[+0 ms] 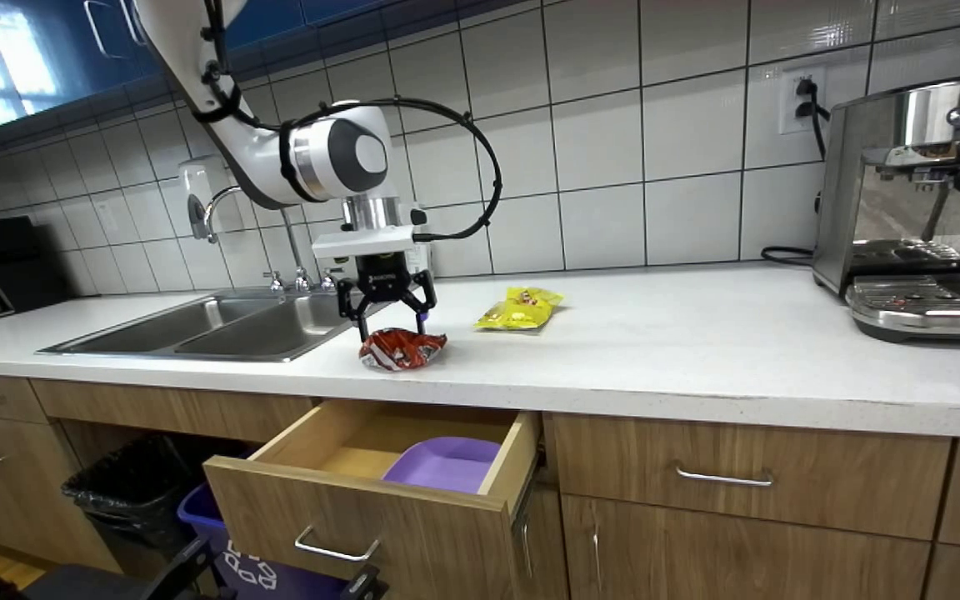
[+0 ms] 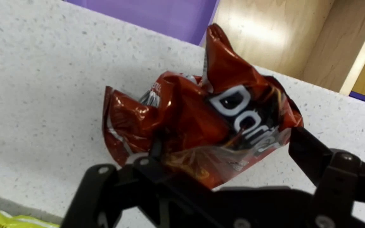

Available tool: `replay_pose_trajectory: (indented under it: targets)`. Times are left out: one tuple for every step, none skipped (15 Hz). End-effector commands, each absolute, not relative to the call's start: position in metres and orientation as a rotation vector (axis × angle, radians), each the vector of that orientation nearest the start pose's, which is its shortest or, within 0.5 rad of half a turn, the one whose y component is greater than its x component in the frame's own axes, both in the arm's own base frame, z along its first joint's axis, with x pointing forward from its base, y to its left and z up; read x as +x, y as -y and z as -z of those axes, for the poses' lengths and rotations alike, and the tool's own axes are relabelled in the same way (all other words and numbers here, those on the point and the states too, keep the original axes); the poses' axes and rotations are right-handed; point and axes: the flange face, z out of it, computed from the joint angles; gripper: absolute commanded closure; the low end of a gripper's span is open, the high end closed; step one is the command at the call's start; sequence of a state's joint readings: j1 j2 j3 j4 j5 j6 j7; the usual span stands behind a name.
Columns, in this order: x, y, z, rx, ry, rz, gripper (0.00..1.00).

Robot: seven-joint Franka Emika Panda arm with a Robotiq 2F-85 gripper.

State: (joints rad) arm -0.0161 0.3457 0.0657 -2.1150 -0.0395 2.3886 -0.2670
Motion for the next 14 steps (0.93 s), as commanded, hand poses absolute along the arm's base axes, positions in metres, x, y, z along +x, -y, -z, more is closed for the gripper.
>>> replay_pose_trajectory:
  targets:
    - [0.547, -0.016, -0.256, -3.085, 0.545, -0.099, 0.00]
    - [0.543, -0.014, -0.256, -3.086, 0.538, -0.108, 0.00]
    - [0.539, -0.012, -0.257, -3.088, 0.530, -0.113, 0.00]
    - [0.535, -0.010, -0.257, -3.089, 0.523, -0.120, 0.00]
    - [0.531, -0.007, -0.258, -3.092, 0.512, -0.125, 0.00]
    - [0.528, -0.005, -0.258, -3.094, 0.504, -0.130, 0.00]
    - [0.524, -0.002, -0.259, -3.097, 0.495, -0.133, 0.00]
    - [0.521, 0.001, -0.260, -3.100, 0.490, -0.133, 0.00]
    - [0.517, 0.004, -0.260, -3.101, 0.481, -0.137, 0.00]
    - [0.513, 0.006, -0.261, -3.103, 0.474, -0.140, 0.00]
    - [0.509, 0.008, -0.261, -3.104, 0.467, -0.143, 0.00]
    - [0.505, 0.010, -0.262, -3.105, 0.462, -0.148, 0.00]
    - [0.501, 0.011, -0.262, -3.106, 0.457, -0.152, 0.00]
    - [0.497, 0.012, -0.262, -3.106, 0.452, -0.157, 0.00]
